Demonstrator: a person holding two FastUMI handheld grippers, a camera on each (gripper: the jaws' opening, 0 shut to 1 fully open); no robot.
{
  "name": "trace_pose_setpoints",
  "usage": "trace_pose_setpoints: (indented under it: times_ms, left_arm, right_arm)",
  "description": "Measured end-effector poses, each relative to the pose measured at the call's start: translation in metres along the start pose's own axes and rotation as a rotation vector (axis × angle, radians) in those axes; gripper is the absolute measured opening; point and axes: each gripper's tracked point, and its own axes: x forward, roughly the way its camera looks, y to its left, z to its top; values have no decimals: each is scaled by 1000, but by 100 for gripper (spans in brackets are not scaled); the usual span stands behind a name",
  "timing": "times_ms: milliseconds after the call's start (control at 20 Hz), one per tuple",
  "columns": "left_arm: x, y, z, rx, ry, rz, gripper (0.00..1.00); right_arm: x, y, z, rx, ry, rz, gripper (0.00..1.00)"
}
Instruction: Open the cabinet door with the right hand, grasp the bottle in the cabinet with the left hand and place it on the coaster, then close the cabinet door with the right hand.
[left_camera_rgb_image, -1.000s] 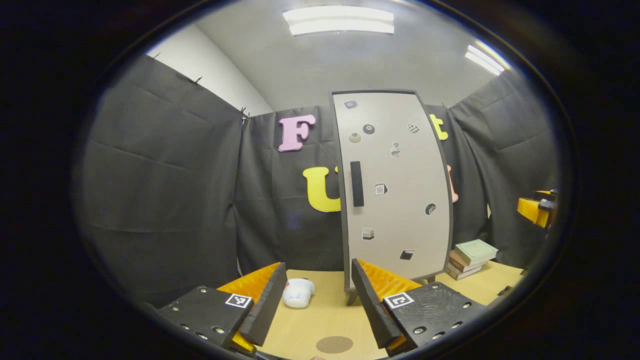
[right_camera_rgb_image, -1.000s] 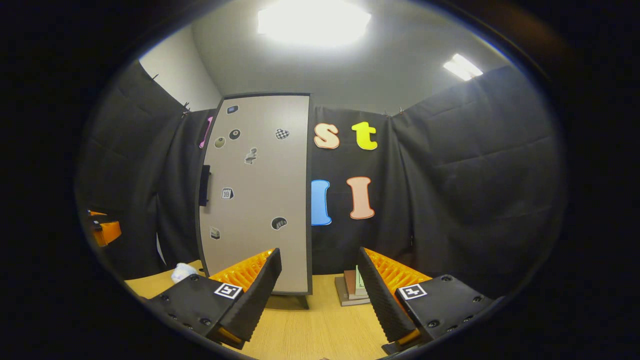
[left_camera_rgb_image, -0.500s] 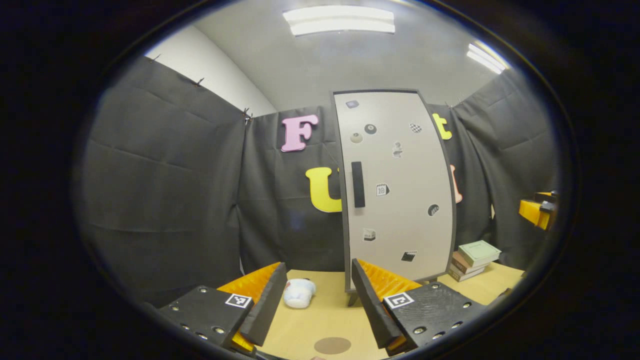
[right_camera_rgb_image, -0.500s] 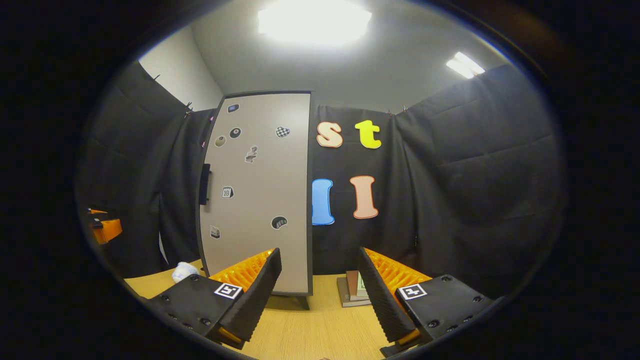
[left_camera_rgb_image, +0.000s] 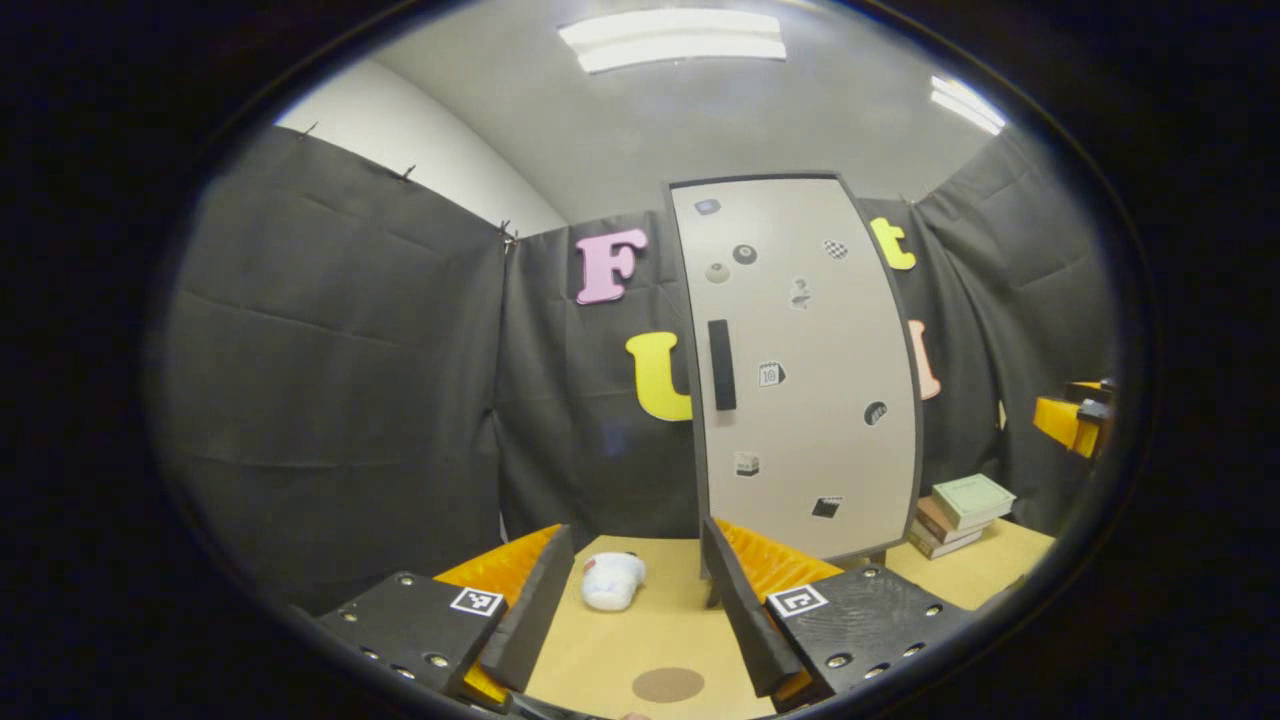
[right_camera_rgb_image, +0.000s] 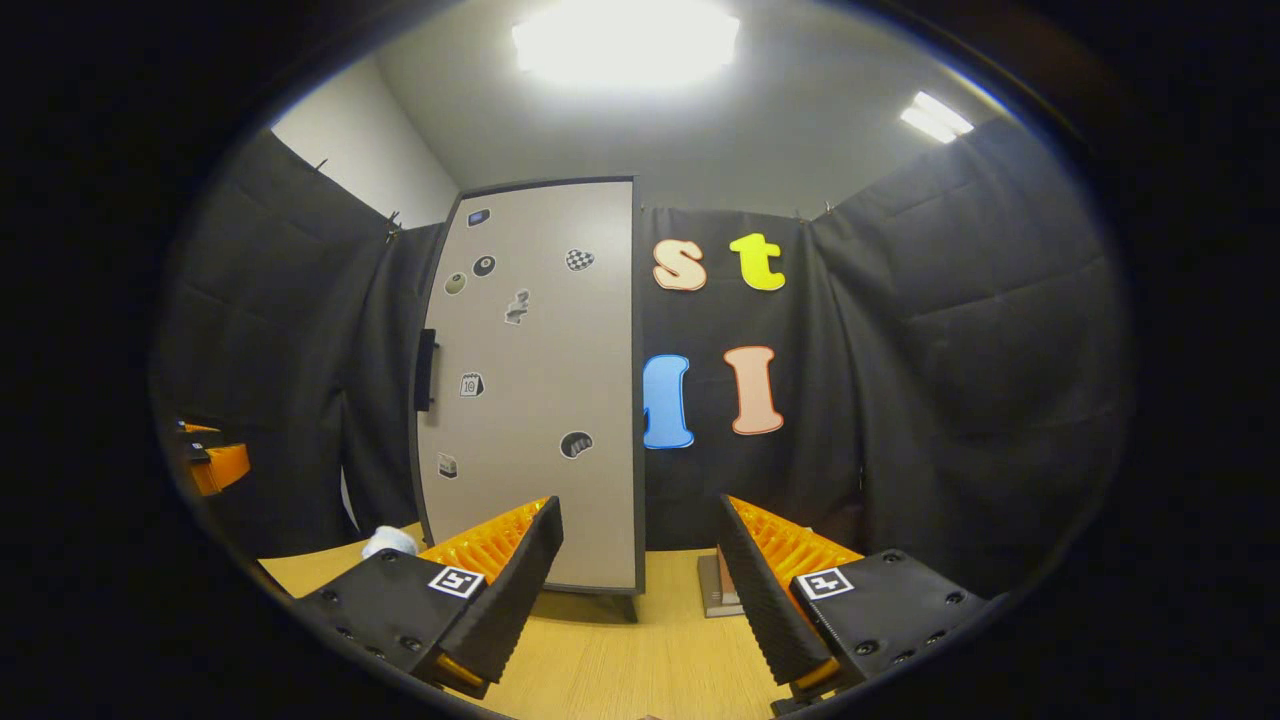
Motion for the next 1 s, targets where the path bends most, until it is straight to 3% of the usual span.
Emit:
trace_pose_setpoints:
  times_ms: [400,1000]
  left_arm:
    - [1,35,-1,3,-1,52,81]
    - [26,138,-15,-6,-8,146,78]
  right_arm:
    - [33,42,28,39,-7,58,94]
    - [102,145,89,52,-51,149,96]
